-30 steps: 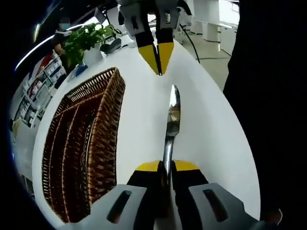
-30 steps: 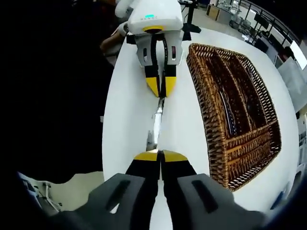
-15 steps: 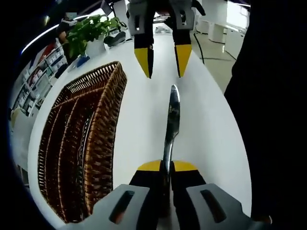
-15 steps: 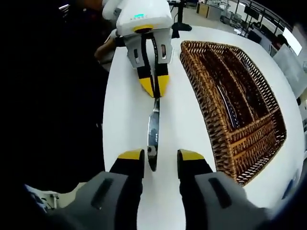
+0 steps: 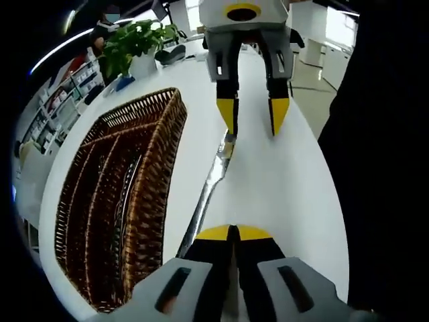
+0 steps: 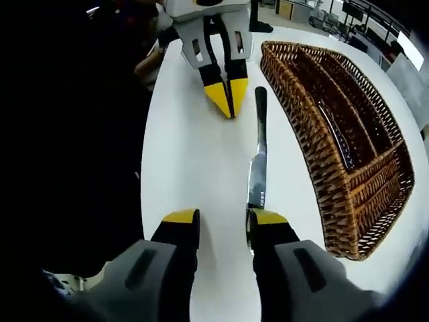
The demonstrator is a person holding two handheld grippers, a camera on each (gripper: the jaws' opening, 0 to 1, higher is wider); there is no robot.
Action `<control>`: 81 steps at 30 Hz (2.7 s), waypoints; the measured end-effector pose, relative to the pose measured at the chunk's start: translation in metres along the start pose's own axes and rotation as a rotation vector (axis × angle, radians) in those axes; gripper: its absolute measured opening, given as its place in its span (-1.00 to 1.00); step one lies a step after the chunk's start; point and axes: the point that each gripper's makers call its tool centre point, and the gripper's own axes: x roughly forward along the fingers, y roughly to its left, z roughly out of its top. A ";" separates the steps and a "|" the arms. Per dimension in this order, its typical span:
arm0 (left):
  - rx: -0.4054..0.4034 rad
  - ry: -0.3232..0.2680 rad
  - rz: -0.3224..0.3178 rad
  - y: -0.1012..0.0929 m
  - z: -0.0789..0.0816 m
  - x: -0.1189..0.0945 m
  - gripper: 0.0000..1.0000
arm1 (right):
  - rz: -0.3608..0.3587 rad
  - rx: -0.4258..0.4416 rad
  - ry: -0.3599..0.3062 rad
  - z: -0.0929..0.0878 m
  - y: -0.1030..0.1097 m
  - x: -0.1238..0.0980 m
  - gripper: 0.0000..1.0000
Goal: Arrange the knives, forks, and spoons in their matching storage slots by inserting each utensil handle-first until every utensil is classified and aligned in the correct compartment
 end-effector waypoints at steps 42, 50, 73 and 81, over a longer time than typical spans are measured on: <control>0.028 0.013 -0.008 0.010 -0.003 0.006 -0.38 | 0.012 -0.041 0.144 0.013 -0.003 -0.007 -0.82; 0.079 0.018 -0.035 0.007 -0.001 0.018 -0.52 | 0.018 -0.060 0.162 0.010 -0.004 -0.014 -0.82; 0.120 0.044 -0.092 -0.005 0.008 0.015 -0.88 | 0.037 -0.119 0.137 0.008 0.000 -0.013 -0.76; 0.078 0.004 -0.123 -0.013 0.019 0.010 -0.88 | 0.037 -0.106 0.048 0.026 0.002 -0.007 -0.47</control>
